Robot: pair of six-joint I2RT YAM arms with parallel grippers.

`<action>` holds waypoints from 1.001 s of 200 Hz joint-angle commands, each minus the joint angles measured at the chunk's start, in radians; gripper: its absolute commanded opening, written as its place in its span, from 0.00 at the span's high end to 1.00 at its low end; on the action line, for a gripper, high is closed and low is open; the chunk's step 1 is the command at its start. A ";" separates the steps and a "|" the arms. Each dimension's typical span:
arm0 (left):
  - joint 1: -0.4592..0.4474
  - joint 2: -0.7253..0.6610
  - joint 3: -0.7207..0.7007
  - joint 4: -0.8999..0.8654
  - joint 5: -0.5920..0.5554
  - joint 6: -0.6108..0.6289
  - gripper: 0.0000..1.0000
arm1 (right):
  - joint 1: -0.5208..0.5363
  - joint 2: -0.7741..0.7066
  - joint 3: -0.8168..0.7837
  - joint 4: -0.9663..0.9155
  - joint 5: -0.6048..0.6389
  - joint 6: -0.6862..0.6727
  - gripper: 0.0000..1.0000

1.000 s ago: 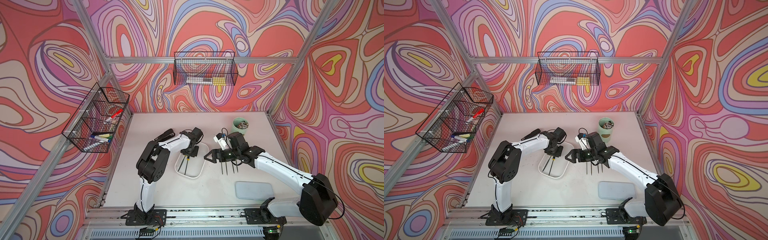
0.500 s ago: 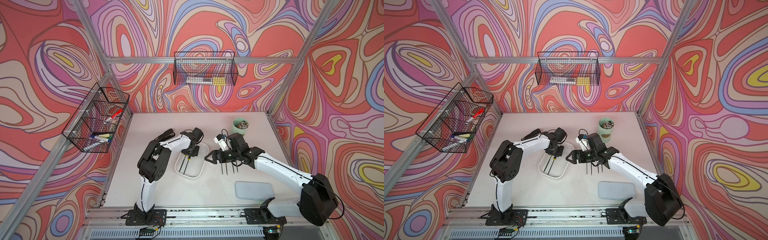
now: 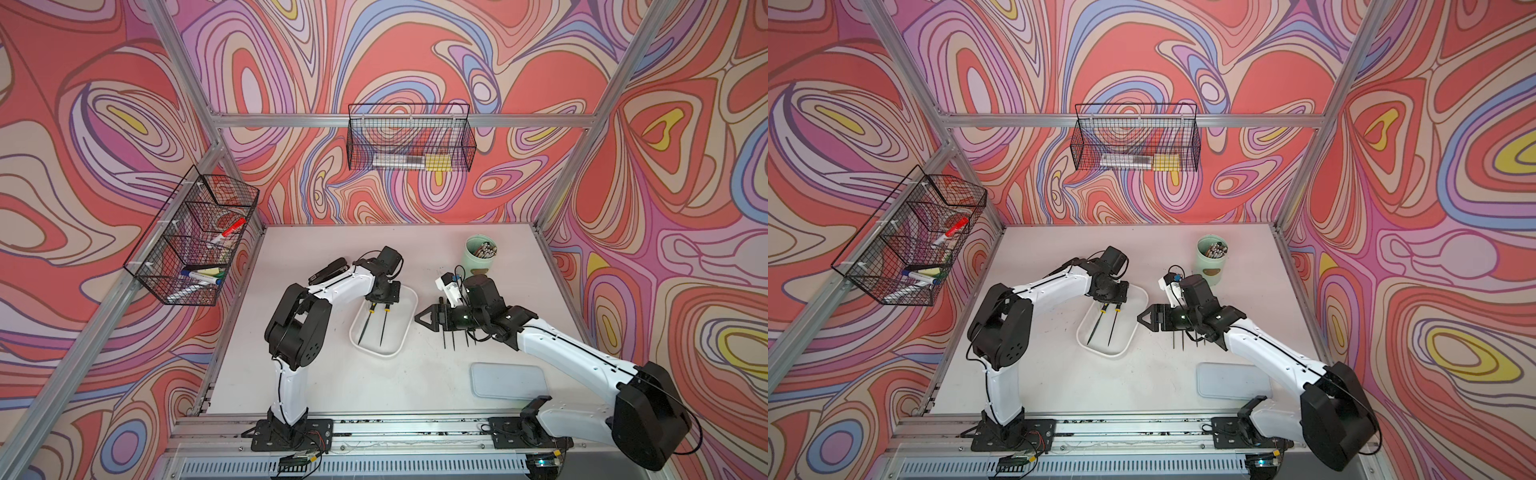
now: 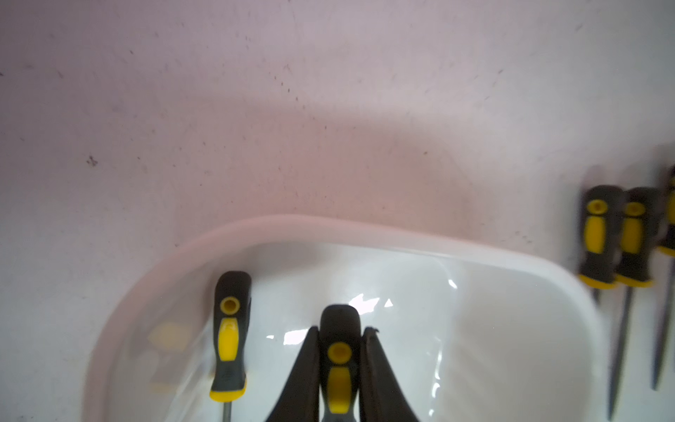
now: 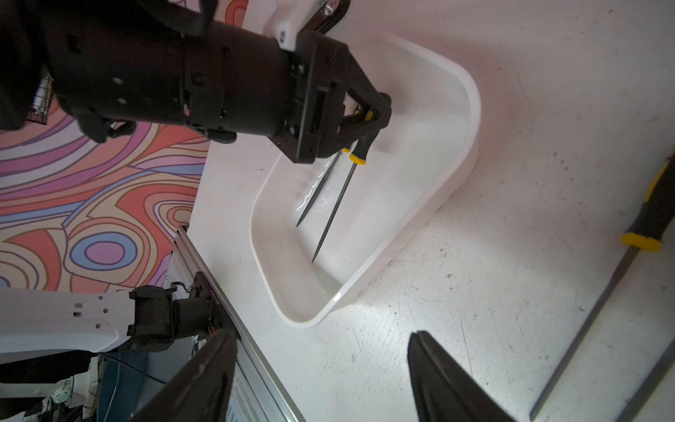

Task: Take the file tool out of the storage box
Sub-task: Pick up the file tool from the storage box.

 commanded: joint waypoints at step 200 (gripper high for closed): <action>0.002 -0.158 0.027 0.116 0.210 -0.222 0.93 | 0.094 0.162 0.009 0.219 0.019 0.110 0.63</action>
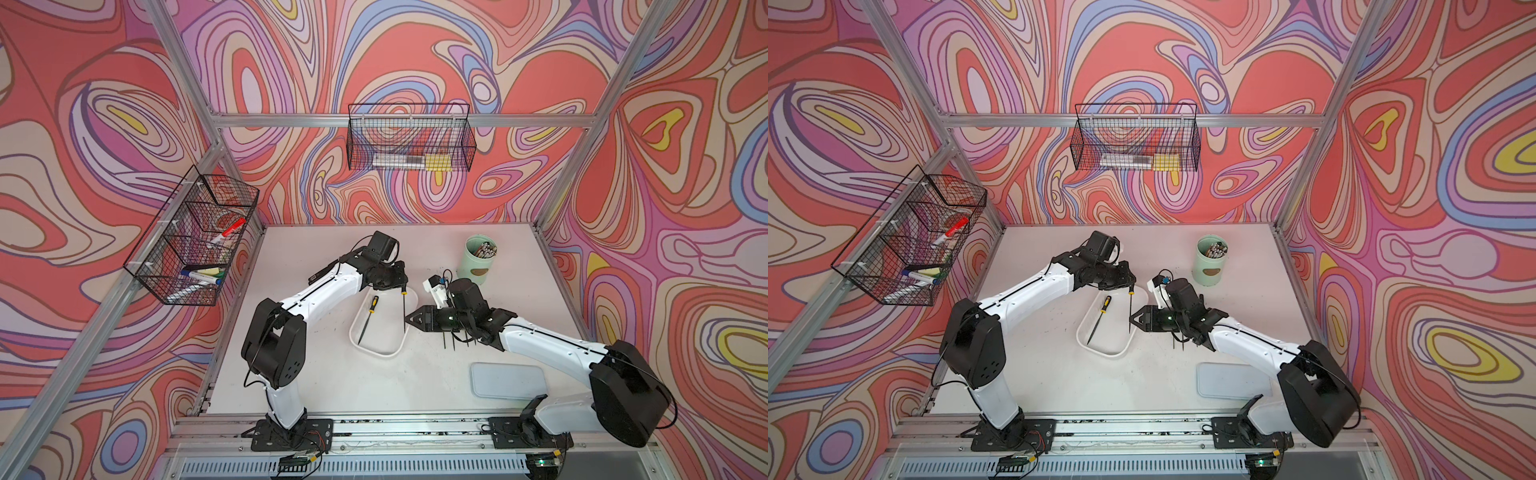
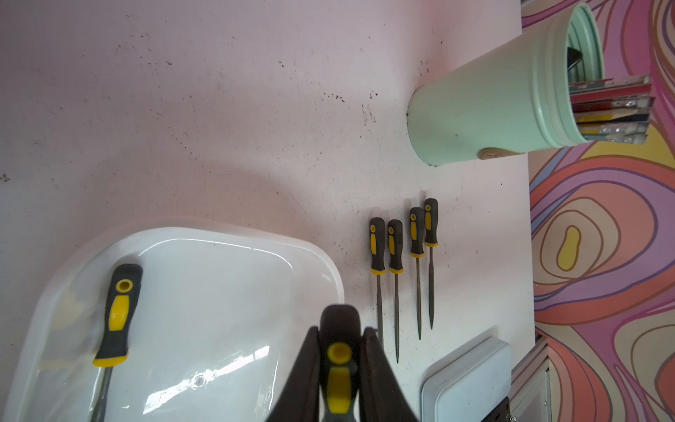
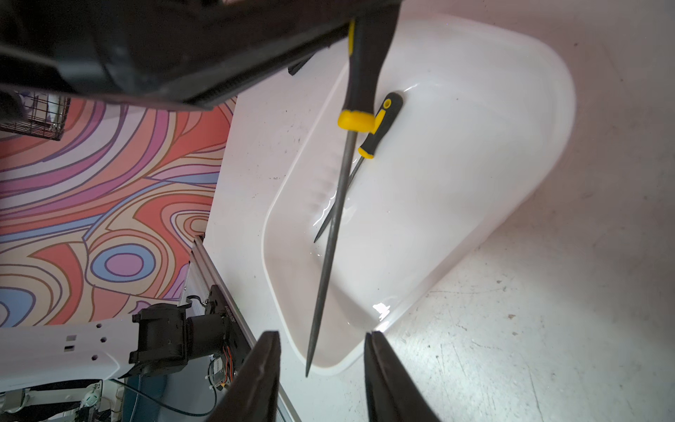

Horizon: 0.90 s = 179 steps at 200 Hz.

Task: Take the file tool out of the storage box
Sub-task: Pick up the file tool from the storage box.

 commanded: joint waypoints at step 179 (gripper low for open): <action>0.001 -0.030 -0.019 0.086 0.063 -0.039 0.95 | 0.022 0.050 0.037 0.039 0.004 0.013 0.96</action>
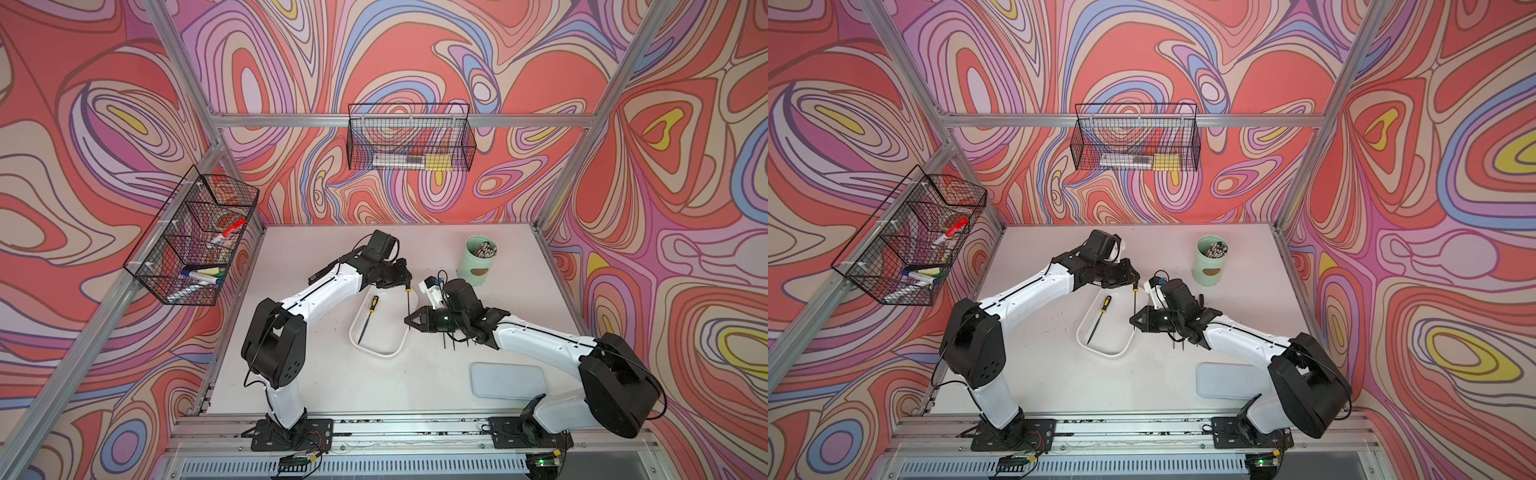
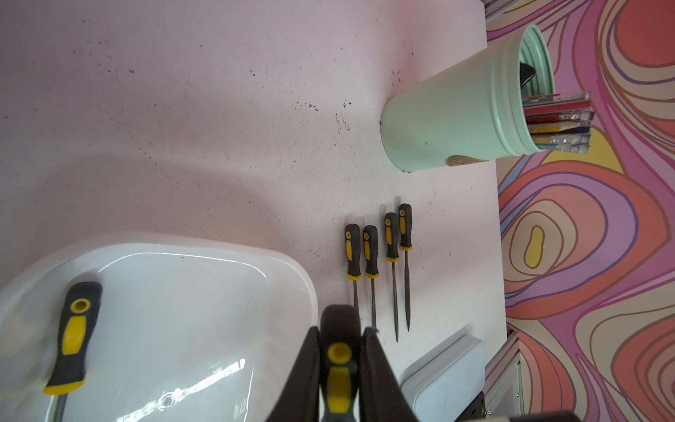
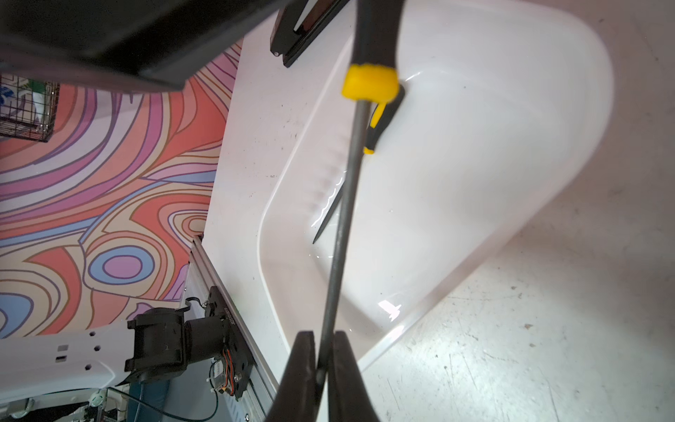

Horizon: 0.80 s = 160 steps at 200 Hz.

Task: Take the file tool out of the storage box
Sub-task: Pick up the file tool from the storage box, then place the file tool at the center of the board.

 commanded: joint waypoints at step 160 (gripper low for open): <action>0.002 -0.160 0.011 -0.307 -0.218 0.245 0.01 | 0.067 0.021 0.220 -0.653 0.601 0.032 1.00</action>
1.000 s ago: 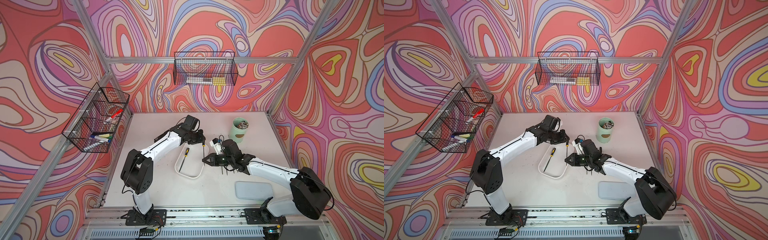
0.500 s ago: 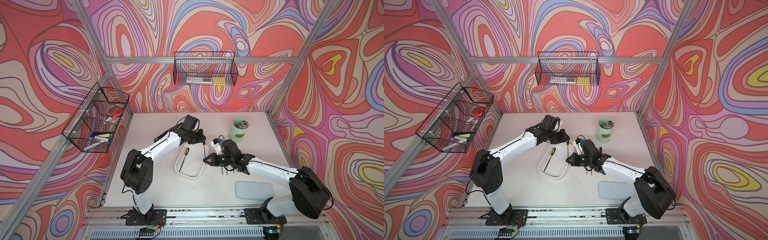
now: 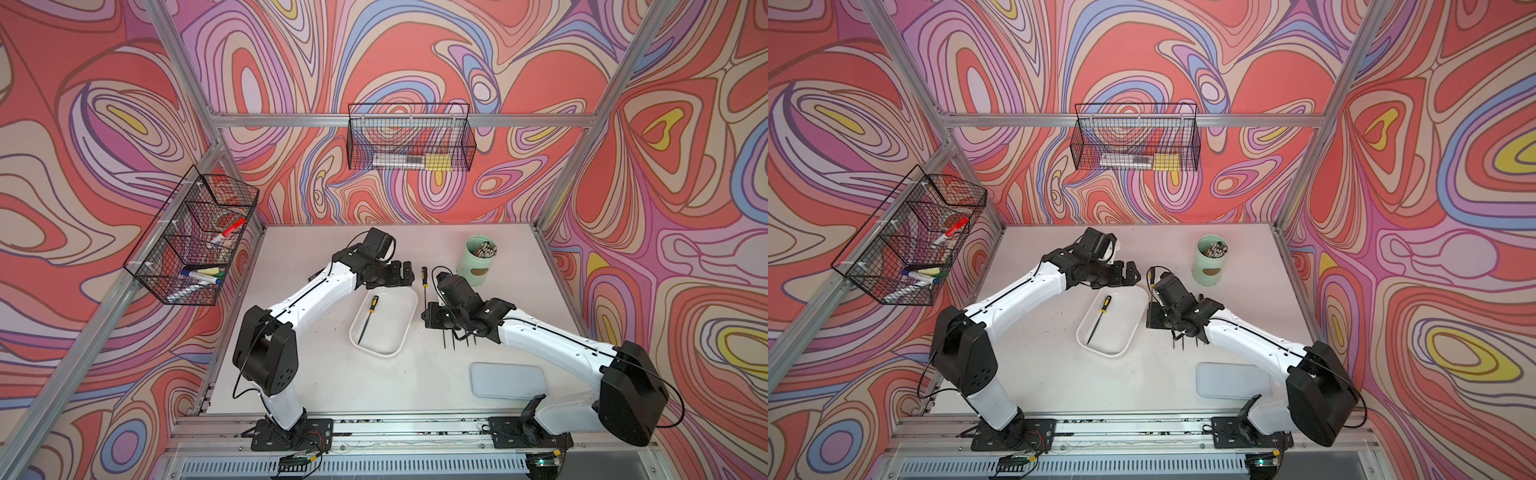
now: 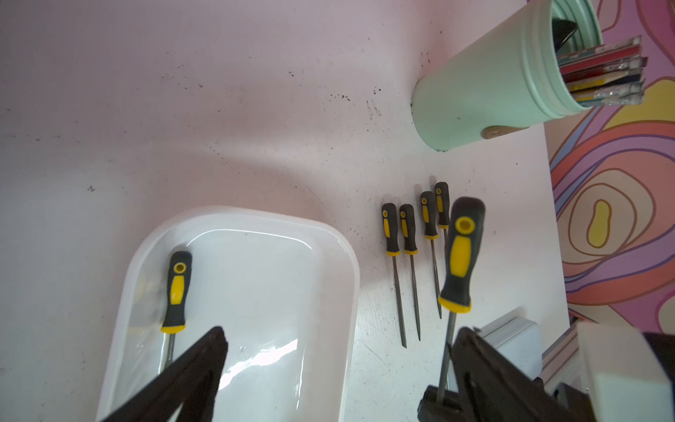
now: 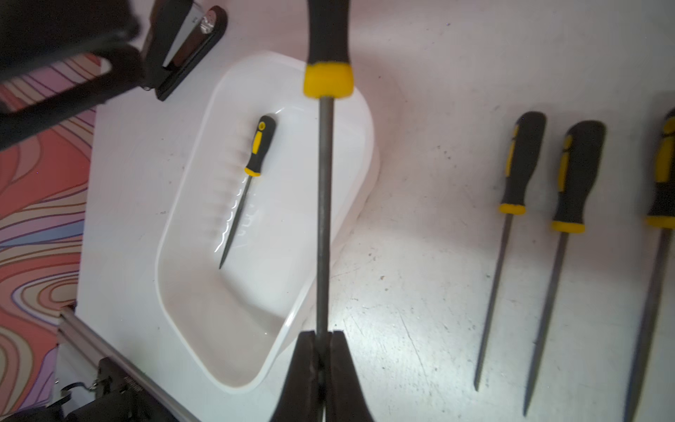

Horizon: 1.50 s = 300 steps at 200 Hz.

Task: Take the file tool out of the storage box
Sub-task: Place the file tool at the center of the board.

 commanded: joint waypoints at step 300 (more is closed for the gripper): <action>0.022 -0.147 -0.064 -0.193 -0.194 0.140 0.01 | 0.067 0.361 0.109 -0.243 0.147 0.082 0.89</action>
